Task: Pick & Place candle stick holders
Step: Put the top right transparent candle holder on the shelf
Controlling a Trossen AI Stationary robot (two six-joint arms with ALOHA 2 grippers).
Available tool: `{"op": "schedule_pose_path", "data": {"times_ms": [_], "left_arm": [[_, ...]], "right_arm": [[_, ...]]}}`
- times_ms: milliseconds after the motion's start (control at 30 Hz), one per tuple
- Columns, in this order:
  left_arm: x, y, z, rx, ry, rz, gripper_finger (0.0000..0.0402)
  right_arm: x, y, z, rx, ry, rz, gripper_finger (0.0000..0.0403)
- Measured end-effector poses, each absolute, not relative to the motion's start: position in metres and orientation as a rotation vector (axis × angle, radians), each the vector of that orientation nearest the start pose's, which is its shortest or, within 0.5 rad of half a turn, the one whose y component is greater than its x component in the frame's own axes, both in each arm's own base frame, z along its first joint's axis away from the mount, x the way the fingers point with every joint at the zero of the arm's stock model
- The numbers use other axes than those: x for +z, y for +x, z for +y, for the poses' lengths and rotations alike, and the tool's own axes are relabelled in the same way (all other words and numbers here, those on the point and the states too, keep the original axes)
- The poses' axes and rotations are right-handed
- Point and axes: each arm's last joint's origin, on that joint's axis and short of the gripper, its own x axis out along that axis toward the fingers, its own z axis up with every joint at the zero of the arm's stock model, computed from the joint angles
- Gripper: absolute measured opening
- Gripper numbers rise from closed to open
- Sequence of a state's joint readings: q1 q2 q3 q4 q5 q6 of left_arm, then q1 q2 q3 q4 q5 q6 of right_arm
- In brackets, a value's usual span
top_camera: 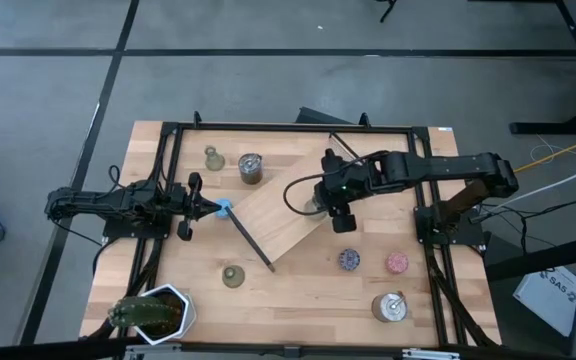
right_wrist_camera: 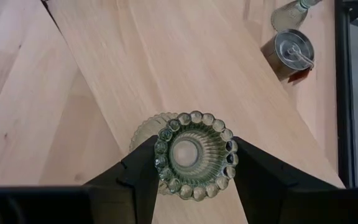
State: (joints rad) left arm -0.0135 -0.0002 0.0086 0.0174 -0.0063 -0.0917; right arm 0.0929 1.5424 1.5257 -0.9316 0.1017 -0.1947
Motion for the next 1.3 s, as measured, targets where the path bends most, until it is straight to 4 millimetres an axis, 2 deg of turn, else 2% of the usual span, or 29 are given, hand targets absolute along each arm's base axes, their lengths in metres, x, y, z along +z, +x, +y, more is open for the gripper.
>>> {"op": "schedule_pose_path", "data": {"times_ms": [400,800,1300], "left_arm": [[0.168,0.097,-0.001,-0.008,-0.092,-0.025,0.0013],[0.168,0.097,-0.001,-0.008,-0.092,-0.024,0.0013],[0.168,0.097,-0.001,-0.008,-0.092,-0.025,0.0011]], "right_arm": [[0.338,0.324,0.026,0.058,-0.289,0.935,0.0179],[0.331,0.332,0.017,0.027,-0.267,0.950,0.0179],[0.330,0.332,0.007,0.004,-0.252,0.967,0.0188]]}}
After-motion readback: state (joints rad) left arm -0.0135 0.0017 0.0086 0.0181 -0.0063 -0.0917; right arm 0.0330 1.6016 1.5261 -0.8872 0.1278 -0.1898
